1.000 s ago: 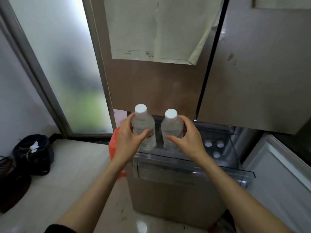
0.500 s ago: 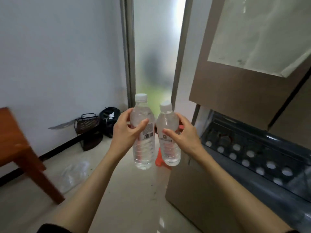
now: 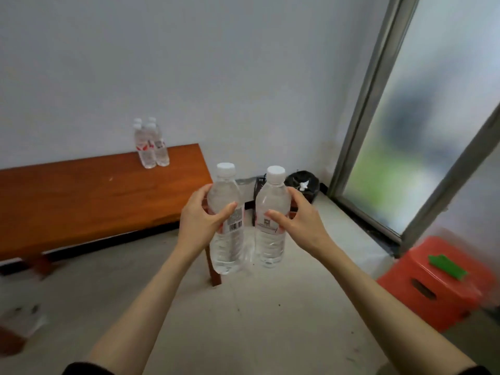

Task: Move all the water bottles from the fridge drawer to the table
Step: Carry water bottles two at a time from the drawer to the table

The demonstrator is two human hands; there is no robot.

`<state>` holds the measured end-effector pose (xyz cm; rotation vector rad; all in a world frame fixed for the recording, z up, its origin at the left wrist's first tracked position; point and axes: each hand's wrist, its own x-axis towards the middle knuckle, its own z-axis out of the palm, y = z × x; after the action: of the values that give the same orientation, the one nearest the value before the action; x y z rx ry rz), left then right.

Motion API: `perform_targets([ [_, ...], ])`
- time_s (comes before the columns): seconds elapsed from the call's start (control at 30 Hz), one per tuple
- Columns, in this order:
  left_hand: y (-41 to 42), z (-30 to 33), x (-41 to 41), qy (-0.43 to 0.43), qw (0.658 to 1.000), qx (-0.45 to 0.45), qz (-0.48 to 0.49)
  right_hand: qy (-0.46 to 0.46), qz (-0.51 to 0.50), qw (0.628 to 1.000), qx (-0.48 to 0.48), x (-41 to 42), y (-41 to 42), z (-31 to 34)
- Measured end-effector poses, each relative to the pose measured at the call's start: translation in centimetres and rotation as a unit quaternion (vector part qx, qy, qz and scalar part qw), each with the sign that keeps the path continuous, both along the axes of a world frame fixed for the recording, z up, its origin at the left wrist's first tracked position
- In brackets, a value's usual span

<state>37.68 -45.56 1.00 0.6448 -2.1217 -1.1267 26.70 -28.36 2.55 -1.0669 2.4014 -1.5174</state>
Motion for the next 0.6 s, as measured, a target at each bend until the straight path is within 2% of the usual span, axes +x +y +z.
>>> perform_targets([
  [0.27,-14.0,-2.5,0.7,-0.040,0.995,0.043,0.084,-0.019,0.081,0.995,0.052,-2.3,-16.0,-1.6],
  [0.6,-29.6,-5.0,-7.0,-0.064,0.985,0.088,0.134,-0.023,0.141,0.986,0.087,-12.7,-34.0,-4.6],
])
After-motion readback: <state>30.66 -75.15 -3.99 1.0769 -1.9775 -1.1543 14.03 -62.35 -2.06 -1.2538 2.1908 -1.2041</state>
